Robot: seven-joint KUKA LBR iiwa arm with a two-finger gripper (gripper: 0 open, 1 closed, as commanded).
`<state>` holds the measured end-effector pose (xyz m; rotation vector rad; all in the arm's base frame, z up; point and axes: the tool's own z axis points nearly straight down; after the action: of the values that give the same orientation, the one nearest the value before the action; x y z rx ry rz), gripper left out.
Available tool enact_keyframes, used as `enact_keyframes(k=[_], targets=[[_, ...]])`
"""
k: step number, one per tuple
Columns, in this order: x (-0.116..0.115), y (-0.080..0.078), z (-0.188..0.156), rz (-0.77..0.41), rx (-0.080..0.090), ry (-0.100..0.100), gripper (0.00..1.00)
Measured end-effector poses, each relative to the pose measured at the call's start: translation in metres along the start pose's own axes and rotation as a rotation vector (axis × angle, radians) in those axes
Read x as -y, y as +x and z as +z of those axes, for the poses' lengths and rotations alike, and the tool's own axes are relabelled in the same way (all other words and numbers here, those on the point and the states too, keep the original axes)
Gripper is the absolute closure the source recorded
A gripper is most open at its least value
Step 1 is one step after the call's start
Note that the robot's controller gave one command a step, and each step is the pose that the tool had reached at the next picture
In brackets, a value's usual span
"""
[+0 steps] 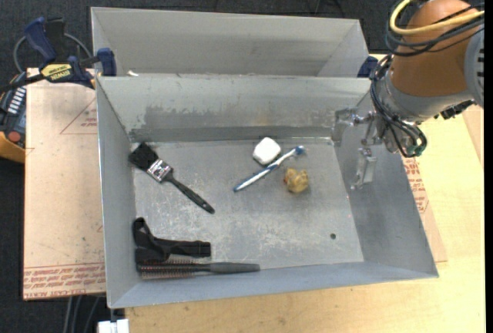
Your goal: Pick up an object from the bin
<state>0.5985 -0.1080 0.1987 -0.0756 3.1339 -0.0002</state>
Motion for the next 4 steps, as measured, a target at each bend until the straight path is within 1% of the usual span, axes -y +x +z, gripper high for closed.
enact_keyframes(k=[1, 2, 3, 4], targets=[[-0.061, 0.011, 0.065, -0.132, -0.015, -0.008, 0.00], [-0.061, 0.011, 0.064, -0.131, -0.015, -0.008, 0.00], [-0.063, 0.003, 0.070, -0.448, -0.009, -0.009, 0.00], [-0.085, -0.001, 0.103, -0.414, -0.010, -0.011, 0.00]])
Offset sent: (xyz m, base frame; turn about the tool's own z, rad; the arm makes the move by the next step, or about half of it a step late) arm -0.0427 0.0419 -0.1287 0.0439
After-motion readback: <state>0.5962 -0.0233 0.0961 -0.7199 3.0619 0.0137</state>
